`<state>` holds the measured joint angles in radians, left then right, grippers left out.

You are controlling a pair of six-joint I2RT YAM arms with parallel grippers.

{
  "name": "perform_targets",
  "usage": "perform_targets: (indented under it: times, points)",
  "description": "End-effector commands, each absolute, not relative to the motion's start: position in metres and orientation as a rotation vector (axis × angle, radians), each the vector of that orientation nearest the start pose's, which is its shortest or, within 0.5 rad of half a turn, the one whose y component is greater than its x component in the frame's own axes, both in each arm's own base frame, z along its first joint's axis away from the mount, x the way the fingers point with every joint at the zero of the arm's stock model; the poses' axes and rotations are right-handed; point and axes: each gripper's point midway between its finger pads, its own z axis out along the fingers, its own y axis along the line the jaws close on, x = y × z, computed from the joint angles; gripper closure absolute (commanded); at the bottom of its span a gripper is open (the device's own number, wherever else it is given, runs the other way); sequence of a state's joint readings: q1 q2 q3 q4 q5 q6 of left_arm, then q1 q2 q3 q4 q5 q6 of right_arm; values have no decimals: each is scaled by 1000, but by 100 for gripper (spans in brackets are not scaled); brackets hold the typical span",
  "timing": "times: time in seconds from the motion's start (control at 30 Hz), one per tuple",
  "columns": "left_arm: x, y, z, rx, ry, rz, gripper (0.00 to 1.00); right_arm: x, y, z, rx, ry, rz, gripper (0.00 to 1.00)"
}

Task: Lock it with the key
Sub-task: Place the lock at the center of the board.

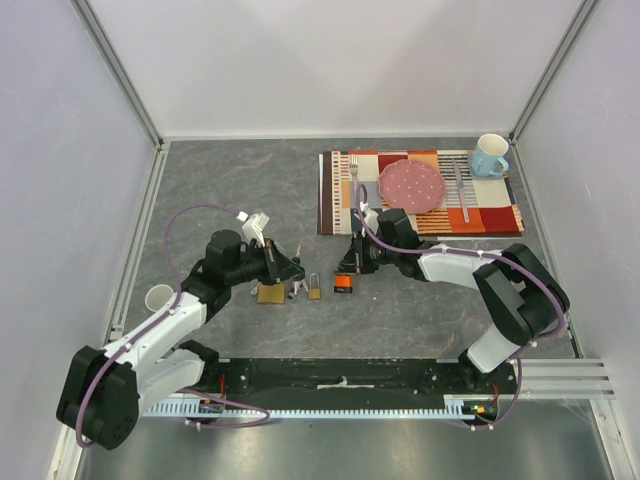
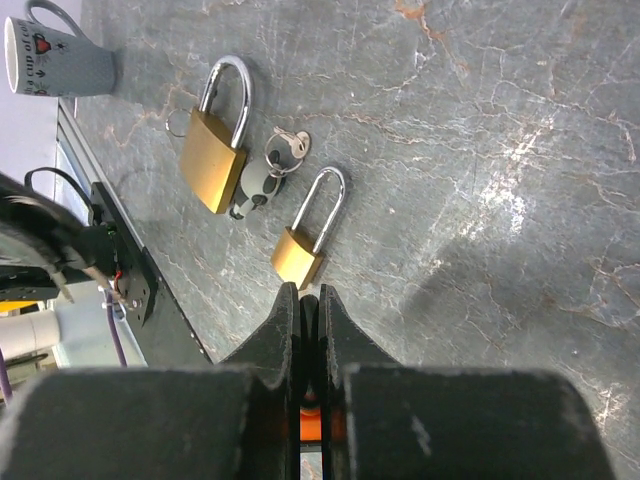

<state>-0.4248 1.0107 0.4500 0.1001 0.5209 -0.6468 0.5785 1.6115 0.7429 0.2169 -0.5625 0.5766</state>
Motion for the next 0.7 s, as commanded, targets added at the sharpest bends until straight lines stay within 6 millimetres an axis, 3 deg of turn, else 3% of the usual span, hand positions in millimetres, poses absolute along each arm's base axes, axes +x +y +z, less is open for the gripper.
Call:
perform_targets:
  times: [0.0,0.13,0.47,0.67]
  points:
    - [217,-221,143,215,2099,-1194,98,269,317,94,-389,2293,1284,100]
    - [214,-224,153,238,2036,-1234,98,272,317,80,-387,2334,1257,100]
    - [210,-230,150,255,2051,-1285,98,269,316,48,-381,2441,1241,99]
    - [210,-230,148,256,2051,-1289,98,267,315,38,-397,2485,1215,95]
